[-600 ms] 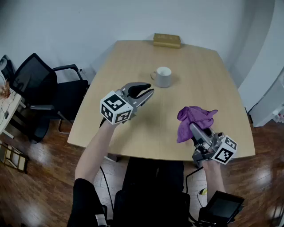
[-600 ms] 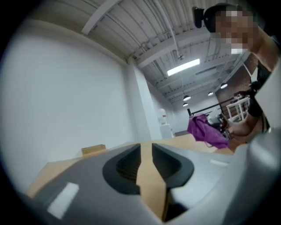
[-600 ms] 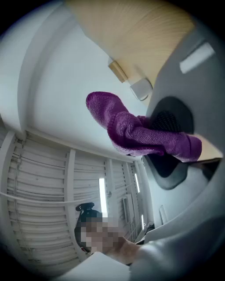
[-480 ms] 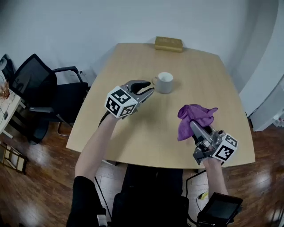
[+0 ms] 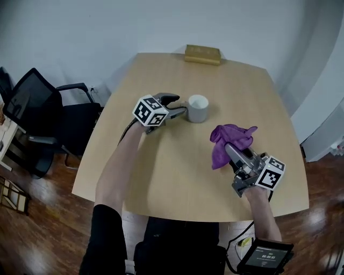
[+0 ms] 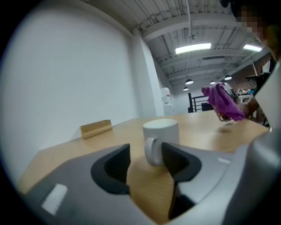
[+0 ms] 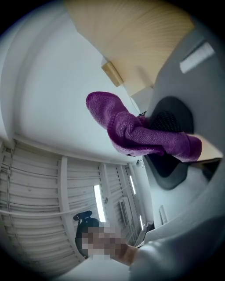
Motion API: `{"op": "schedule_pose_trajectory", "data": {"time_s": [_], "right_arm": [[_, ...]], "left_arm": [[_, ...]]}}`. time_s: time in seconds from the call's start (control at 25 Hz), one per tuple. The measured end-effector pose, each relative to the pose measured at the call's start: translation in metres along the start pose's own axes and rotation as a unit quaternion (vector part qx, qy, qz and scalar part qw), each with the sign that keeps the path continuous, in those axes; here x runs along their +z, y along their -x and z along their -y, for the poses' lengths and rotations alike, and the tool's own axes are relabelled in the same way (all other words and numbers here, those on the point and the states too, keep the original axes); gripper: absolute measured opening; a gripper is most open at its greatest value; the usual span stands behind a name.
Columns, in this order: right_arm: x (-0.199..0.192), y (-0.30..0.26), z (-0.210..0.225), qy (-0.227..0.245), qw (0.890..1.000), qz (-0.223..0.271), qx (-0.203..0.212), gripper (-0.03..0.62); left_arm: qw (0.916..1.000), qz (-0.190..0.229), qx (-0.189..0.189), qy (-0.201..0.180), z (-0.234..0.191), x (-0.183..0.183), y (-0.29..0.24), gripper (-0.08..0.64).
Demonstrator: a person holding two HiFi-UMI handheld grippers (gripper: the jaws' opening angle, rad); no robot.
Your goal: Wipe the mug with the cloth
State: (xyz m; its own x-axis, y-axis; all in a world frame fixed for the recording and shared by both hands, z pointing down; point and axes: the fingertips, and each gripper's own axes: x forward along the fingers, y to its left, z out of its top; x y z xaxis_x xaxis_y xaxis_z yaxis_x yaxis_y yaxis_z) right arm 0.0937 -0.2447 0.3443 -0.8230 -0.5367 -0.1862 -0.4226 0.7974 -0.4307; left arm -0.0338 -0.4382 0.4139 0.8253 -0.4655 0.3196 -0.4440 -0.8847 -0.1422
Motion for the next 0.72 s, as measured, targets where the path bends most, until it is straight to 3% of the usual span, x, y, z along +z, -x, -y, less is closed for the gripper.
{"op": "schedule_pose_trajectory", "data": {"time_s": [0.12, 0.16, 0.2, 0.24, 0.56, 0.72], "right_arm": [[-0.001, 0.004, 0.003, -0.003, 1.000, 0.003, -0.004, 0.092], [-0.001, 0.005, 0.004, -0.005, 1.000, 0.003, -0.005, 0.092], [-0.002, 0.007, 0.005, -0.006, 1.000, 0.004, -0.006, 0.092], [-0.002, 0.007, 0.006, -0.006, 1.000, 0.004, -0.006, 0.092], [-0.005, 0.015, -0.001, -0.003, 1.000, 0.007, -0.005, 0.092], [-0.008, 0.015, -0.001, -0.007, 1.000, 0.010, -0.008, 0.092]], "left_arm": [[0.9998, 0.000, -0.021, 0.000, 0.000, -0.001, -0.007, 0.230], [0.9997, -0.002, -0.025, -0.005, 0.002, 0.000, -0.008, 0.202], [0.9995, -0.004, -0.029, -0.010, 0.005, 0.001, -0.008, 0.112], [0.9993, -0.005, -0.034, -0.012, 0.008, 0.002, -0.007, 0.077], [0.9979, -0.006, -0.063, -0.015, 0.057, 0.008, 0.003, 0.078], [0.9959, -0.058, -0.059, -0.036, 0.059, -0.005, -0.008, 0.114]]}}
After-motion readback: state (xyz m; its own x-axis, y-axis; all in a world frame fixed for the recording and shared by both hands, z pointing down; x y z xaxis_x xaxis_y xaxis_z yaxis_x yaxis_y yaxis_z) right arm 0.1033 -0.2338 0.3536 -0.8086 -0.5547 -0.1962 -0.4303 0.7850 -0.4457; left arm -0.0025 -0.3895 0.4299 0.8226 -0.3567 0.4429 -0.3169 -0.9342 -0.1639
